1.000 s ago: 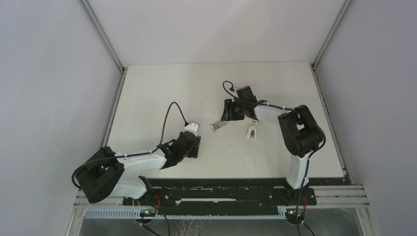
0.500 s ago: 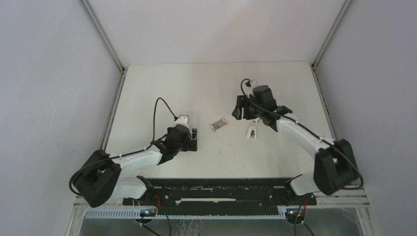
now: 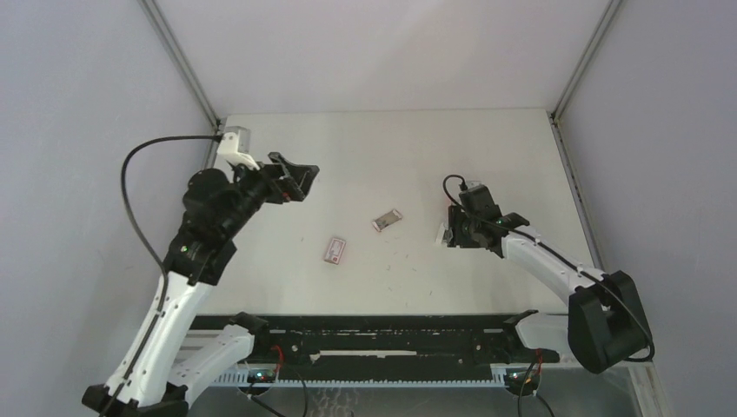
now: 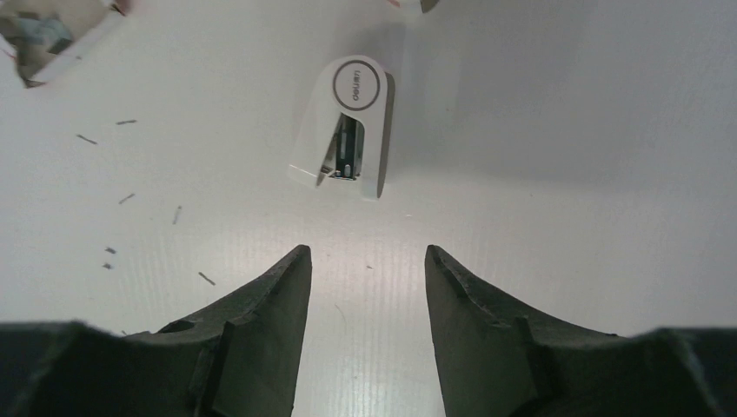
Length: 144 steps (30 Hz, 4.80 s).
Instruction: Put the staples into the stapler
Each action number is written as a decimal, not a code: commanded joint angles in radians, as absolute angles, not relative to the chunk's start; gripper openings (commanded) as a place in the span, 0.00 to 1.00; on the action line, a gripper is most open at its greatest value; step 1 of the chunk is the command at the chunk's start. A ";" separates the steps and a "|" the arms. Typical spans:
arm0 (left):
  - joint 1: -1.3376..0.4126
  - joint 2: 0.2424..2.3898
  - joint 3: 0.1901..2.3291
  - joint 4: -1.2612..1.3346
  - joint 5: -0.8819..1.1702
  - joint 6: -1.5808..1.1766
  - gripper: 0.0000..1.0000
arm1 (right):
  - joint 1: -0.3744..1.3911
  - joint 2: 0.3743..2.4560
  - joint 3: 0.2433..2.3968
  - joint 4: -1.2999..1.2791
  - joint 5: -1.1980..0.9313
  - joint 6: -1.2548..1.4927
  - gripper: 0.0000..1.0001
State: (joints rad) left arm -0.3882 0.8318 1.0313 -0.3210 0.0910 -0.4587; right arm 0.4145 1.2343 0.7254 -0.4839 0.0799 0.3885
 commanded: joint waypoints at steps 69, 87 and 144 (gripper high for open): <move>-1.250 0.863 0.270 0.470 0.039 0.321 0.88 | 0.721 1.377 0.854 -0.575 -0.843 0.234 0.00; -1.354 0.960 0.329 0.442 -0.043 0.363 0.81 | 0.770 1.439 0.901 -0.609 -0.870 0.212 0.00; -1.345 0.974 0.346 0.631 -0.403 -0.051 0.00 | 0.605 1.242 0.658 -0.128 -0.832 0.716 0.08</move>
